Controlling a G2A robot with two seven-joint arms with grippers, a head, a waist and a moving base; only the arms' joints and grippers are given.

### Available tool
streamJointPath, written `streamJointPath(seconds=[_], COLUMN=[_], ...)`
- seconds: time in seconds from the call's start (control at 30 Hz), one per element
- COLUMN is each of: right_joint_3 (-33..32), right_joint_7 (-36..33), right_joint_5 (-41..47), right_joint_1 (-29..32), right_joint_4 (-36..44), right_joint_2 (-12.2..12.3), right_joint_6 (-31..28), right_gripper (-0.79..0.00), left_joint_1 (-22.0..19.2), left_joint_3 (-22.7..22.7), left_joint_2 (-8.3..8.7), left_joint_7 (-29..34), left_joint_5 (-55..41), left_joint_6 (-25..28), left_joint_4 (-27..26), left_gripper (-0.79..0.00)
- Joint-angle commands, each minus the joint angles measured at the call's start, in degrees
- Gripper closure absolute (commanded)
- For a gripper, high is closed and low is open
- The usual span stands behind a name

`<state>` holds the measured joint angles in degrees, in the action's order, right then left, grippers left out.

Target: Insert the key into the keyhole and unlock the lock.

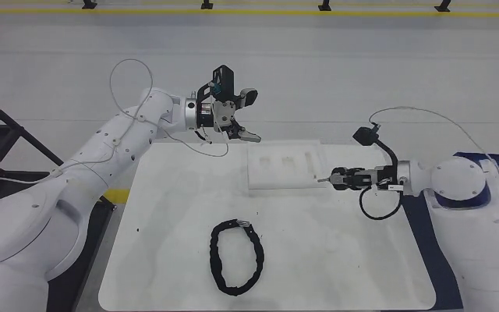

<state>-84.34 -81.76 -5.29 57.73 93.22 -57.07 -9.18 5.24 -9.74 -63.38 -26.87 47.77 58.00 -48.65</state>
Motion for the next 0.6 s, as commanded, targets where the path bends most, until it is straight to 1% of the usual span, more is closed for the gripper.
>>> streamJointPath(seconds=[0.0, 0.1, 0.2, 0.5, 0.57], right_joint_3=[-1.87, -4.33, -6.37, -6.37, -6.37], right_joint_7=[0.73, 2.53, 6.0, 6.0, 6.0], right_joint_5=[2.92, 9.6, 8.38, 8.38, 8.38], right_joint_1=[1.23, 2.87, 3.77, 3.77, 3.77], right_joint_4=[0.11, -0.95, -2.08, -2.08, -2.08], right_joint_2=[0.24, 0.41, 0.75, 0.75, 0.75], right_joint_6=[-0.61, -3.33, -3.72, -3.72, -3.72], right_gripper=[0.0, 0.0, 0.0, 0.0, 0.0], left_joint_1=[0.0, 0.0, 0.0, 0.0, 0.49], left_joint_3=[0.0, 0.0, 0.0, 0.0, -0.23], left_joint_2=[0.0, 0.0, 0.0, 0.0, 0.03], left_joint_7=[0.0, 0.0, 0.0, 0.0, 0.8], left_joint_5=[-0.02, -0.02, -0.02, -0.02, 0.22], left_joint_6=[0.0, 0.0, 0.0, 0.0, -1.11], left_joint_4=[0.0, 0.0, 0.0, 0.0, -0.51], left_gripper=[-0.785, -0.785, -0.785, -0.785, -0.785])
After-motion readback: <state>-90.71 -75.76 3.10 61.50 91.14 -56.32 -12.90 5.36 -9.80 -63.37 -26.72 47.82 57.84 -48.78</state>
